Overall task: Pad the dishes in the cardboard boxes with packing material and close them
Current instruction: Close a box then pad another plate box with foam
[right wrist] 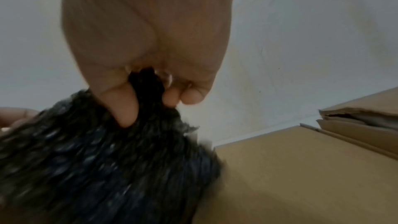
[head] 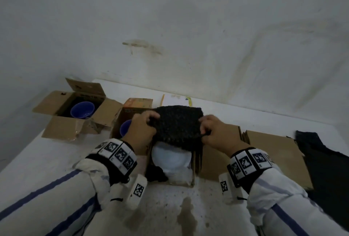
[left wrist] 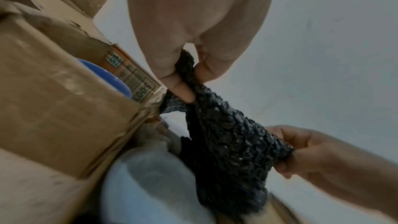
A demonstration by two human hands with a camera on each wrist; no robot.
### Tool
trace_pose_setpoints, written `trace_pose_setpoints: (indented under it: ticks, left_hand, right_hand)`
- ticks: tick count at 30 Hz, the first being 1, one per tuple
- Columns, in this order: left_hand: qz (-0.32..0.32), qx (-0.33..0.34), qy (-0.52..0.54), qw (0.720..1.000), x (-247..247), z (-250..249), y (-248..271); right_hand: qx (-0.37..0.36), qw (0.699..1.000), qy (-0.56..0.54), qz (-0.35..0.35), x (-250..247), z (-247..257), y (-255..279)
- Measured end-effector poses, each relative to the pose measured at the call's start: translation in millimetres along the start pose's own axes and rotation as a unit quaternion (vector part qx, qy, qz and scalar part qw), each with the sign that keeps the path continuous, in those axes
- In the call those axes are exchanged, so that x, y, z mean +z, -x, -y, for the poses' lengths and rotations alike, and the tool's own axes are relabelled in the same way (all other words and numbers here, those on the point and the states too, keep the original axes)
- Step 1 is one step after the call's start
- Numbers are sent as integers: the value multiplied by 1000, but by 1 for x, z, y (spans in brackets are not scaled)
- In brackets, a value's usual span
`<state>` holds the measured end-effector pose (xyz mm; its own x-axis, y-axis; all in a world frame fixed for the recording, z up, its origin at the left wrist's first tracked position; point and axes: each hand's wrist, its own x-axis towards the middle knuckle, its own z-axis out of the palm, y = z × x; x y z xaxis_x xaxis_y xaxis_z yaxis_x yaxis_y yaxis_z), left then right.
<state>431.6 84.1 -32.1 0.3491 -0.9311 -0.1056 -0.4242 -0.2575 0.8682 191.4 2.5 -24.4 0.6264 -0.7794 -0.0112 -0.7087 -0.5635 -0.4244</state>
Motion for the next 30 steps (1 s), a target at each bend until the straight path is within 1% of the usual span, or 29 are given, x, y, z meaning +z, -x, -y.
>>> trace_pose_setpoints:
  ticks: [1, 2, 3, 4, 5, 7, 8, 9, 10, 12, 14, 16, 18, 20, 22, 24, 26, 27, 28, 30]
  left_hand:
    - [49, -12, -42, 998, 3, 11, 3]
    - [97, -21, -76, 992, 6, 21, 6]
    - [134, -21, -110, 985, 10, 28, 10]
    - [152, -18, -138, 979, 14, 33, 14]
    - [152, -13, -161, 975, 17, 37, 16]
    - [122, 2, -190, 974, 20, 37, 21]
    - [98, 16, -203, 974, 21, 36, 22]
    - [75, 21, -207, 975, 21, 33, 22]
    - [50, 23, -196, 979, 21, 30, 22]
    - [0, 18, -148, 989, 19, 20, 22]
    - [-36, 0, -93, 995, 16, 8, 21]
    - [-41, -40, -44, 997, 14, -2, 19]
    - [-30, -79, -5, 996, 12, -8, 18]
    - [-27, -106, 18, 994, 11, -10, 15]
    - [-25, -132, 37, 990, 10, -11, 13]
    - [-15, -158, 59, 986, 8, -13, 13]
    - [5, -164, 79, 983, 8, -13, 12]
    - [10, -158, 85, 984, 9, -12, 12]
    - [11, -150, 88, 985, 11, -12, 13]
    - [18, -134, 89, 987, 15, -11, 16]
  right_hand:
    - [5, 997, 53, 65, 4, -1, 1]
    - [14, 991, 72, 114, 9, 0, 1]
    - [25, 986, 63, 150, 15, 2, 4]
    - [30, 983, 46, 174, 19, 3, 5]
    - [30, 981, 38, 189, 23, 4, 7]
    - [24, 980, 44, 191, 28, 5, 8]
    - [25, 982, 39, 184, 29, 5, 8]
    - [31, 986, 28, 163, 29, 5, 7]
    - [39, 991, 11, 126, 27, 5, 6]
    - [59, 998, -14, 26, 19, 7, 4]
    - [70, 995, -59, -44, 7, 6, 1]
    - [57, 989, -116, -78, -2, 6, -2]
    - [28, 985, -135, -104, -6, 7, -3]
    - [13, 976, -172, -132, -8, 8, -1]
    - [25, 958, -235, -163, -10, 7, 3]
    - [42, 943, -266, -195, -12, 4, 6]
    - [63, 943, -247, -216, -14, 2, 6]
    - [79, 944, -239, -213, -13, 0, 5]
    - [98, 947, -233, -200, -12, -3, 5]
    - [146, 954, -223, -140, -8, -9, 6]
